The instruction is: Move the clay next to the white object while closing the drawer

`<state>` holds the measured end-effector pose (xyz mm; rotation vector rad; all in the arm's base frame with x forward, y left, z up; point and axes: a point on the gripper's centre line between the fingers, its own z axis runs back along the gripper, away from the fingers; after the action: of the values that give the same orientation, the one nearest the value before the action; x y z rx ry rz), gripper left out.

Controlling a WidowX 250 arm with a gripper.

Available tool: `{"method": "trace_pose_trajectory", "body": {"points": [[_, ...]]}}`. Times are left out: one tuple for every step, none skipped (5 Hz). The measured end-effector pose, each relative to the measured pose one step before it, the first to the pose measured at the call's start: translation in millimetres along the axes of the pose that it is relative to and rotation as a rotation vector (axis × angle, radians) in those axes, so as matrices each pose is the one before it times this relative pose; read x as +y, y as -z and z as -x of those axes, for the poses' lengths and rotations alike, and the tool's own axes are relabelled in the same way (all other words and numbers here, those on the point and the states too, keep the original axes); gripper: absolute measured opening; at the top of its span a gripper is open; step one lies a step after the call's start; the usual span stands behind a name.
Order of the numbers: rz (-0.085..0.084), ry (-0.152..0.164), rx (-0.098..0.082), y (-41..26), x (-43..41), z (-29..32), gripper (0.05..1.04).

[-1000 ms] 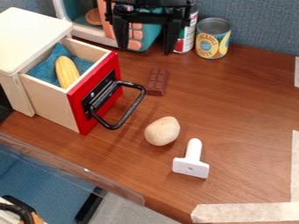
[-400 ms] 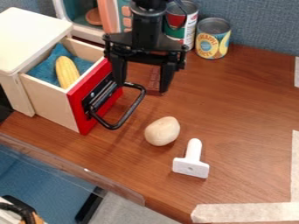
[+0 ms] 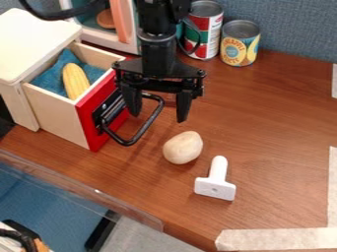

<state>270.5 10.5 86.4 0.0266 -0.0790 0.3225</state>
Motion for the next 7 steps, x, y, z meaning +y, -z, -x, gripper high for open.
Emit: {"method": "trace_pose_trajectory", "body": {"points": [[0.0296,0.0011,0.0083,8.46,0.53,-0.96,1.000],[0.0355,0.0003,0.0259,12.69,2.66,1.20,1.000],[0.0265,0.0023,0.0127,9.50,-2.20,0.19,1.000],[0.0215,-0.0062,-0.0042,3.94,-2.98,-1.77,1.000],[0.0314,-0.0181,-0.0138,3.86,-0.65,-1.48,1.000],[0.0196,-0.0059,0.0082,4.69,-2.02,0.04,1.000],[-0.0050,-0.0098,0.0021,5.50,1.11,-1.49,1.000]]}}
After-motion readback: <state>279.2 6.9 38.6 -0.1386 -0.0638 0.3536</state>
